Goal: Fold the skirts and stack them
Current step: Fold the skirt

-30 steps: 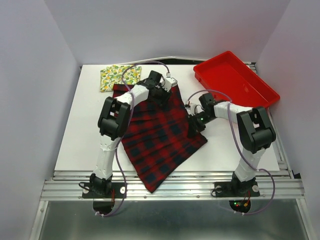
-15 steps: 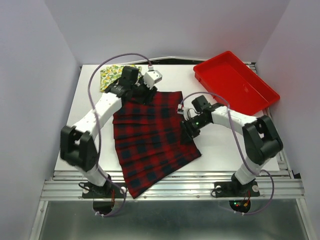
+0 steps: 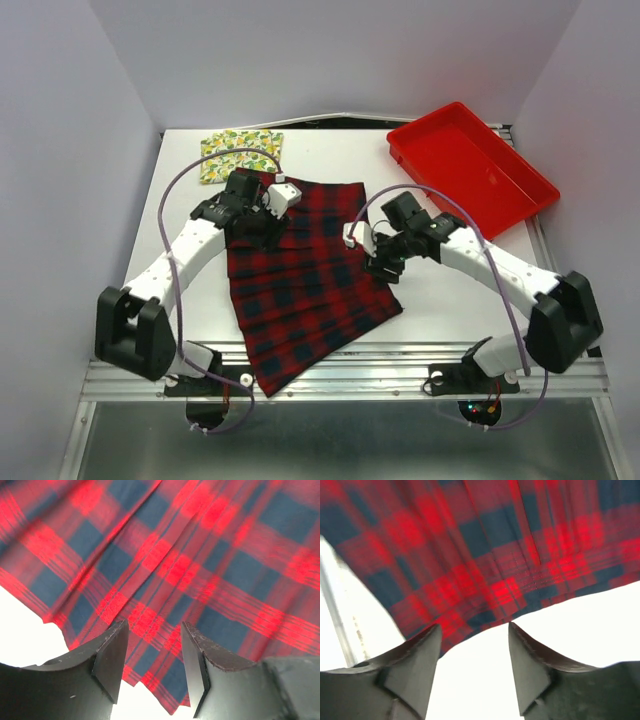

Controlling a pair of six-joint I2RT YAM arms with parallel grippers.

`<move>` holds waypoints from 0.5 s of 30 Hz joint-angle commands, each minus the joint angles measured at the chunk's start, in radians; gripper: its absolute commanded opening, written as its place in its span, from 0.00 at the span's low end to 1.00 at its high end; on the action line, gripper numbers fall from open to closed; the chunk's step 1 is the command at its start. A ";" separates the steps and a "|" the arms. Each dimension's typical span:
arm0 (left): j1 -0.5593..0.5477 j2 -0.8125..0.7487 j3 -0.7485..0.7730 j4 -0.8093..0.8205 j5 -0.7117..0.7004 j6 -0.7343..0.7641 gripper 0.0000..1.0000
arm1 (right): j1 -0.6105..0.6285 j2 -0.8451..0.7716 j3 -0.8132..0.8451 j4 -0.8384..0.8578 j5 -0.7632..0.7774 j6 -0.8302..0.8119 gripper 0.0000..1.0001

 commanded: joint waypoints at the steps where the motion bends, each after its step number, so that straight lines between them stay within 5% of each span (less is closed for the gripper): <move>1: 0.012 0.101 0.012 0.073 -0.074 -0.093 0.56 | -0.009 0.184 0.042 0.107 0.090 0.013 0.59; 15: -0.017 0.626 0.335 0.098 0.012 -0.139 0.52 | 0.010 0.301 -0.122 0.118 0.194 -0.018 0.56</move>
